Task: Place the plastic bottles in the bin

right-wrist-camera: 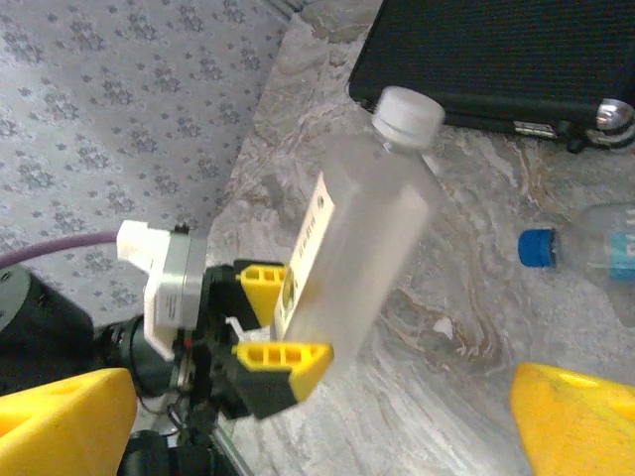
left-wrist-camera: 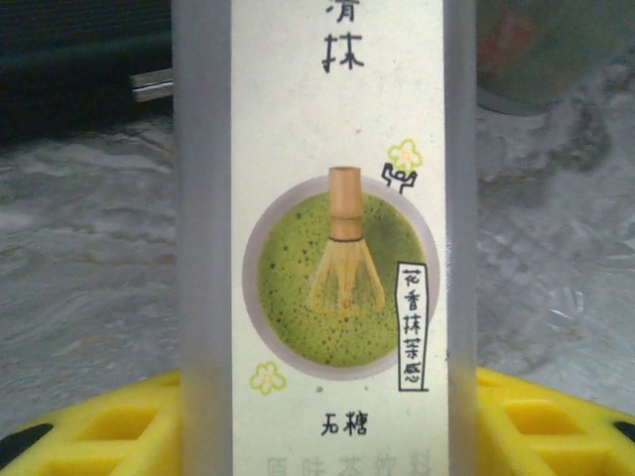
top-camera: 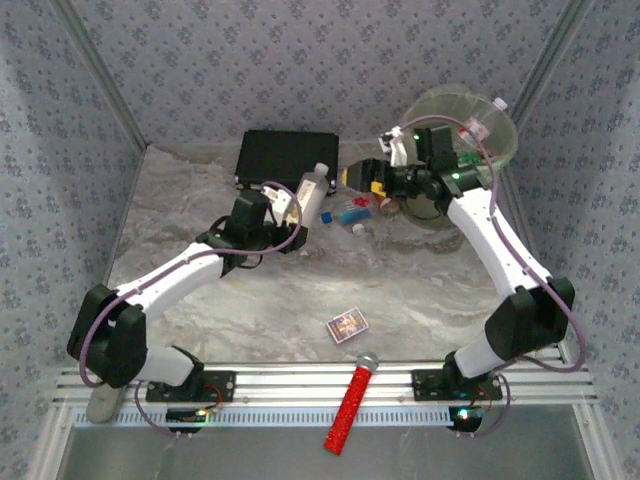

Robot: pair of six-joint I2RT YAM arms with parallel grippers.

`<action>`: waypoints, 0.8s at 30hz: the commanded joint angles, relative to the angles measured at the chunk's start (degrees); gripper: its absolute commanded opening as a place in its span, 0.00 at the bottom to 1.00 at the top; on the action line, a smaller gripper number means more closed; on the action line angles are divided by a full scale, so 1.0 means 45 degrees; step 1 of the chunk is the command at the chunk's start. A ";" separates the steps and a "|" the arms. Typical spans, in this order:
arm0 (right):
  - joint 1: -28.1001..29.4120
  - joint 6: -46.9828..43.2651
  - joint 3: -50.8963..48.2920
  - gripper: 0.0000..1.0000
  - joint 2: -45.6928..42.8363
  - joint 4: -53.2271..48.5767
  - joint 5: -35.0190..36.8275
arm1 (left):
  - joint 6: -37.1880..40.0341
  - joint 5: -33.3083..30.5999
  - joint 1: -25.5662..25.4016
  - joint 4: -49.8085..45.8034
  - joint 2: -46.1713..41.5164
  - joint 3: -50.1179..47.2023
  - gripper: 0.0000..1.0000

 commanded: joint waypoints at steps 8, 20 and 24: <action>0.0509 0.0620 0.1310 1.00 0.2270 0.0700 0.0249 | -0.0418 0.0982 -0.0728 0.2352 -0.0690 -0.0430 0.44; 0.0928 0.1045 0.1410 0.74 0.3239 0.1029 -0.0547 | -0.0140 0.0914 -0.1033 0.2323 -0.0445 -0.0197 0.44; 0.0960 0.1110 0.1334 0.66 0.3219 0.1103 -0.0527 | -0.0217 0.0795 -0.1054 0.2222 -0.0355 -0.0064 0.45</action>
